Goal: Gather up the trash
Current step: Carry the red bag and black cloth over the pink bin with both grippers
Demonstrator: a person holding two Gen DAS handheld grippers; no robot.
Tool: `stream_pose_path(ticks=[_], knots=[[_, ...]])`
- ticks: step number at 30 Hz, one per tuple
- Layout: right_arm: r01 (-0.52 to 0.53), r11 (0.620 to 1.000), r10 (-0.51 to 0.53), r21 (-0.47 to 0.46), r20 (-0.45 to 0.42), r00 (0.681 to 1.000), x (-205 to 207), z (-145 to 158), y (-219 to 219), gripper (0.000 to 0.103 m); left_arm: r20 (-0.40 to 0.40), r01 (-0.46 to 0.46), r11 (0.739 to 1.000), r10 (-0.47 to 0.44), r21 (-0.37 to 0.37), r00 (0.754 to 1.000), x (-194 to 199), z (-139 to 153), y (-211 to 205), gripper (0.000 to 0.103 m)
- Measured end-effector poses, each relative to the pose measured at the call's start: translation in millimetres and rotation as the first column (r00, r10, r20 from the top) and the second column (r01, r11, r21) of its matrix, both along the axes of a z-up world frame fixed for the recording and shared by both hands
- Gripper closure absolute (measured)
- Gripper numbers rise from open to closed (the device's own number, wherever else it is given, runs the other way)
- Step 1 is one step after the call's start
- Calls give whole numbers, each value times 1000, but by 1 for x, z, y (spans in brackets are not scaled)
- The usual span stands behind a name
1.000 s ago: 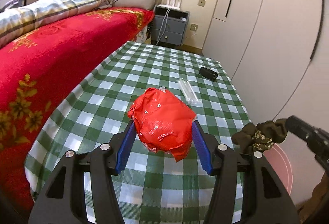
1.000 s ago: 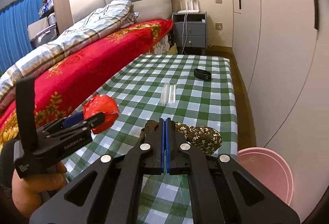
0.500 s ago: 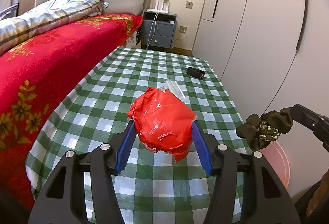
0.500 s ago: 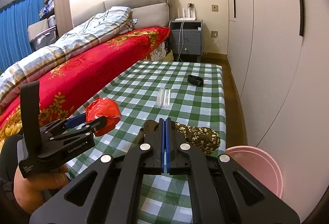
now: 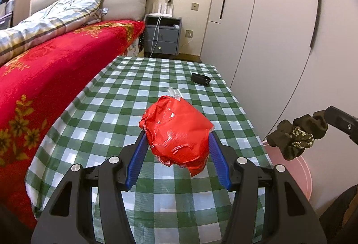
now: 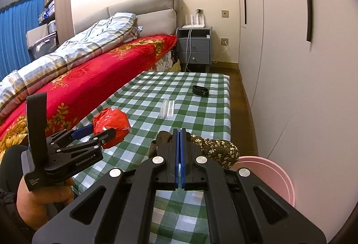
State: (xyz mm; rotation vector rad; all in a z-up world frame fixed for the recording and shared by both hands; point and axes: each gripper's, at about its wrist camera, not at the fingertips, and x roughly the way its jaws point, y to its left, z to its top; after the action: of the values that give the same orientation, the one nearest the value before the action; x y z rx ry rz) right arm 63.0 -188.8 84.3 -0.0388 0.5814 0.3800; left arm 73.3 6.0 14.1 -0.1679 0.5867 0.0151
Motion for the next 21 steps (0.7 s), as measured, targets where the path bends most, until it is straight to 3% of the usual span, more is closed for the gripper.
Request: stream_pose_path(ticks=[21], knots=[[59, 998, -59, -3, 11, 998, -7, 6, -43, 102, 2, 76, 996, -76, 36, 997, 3, -3, -37, 49]])
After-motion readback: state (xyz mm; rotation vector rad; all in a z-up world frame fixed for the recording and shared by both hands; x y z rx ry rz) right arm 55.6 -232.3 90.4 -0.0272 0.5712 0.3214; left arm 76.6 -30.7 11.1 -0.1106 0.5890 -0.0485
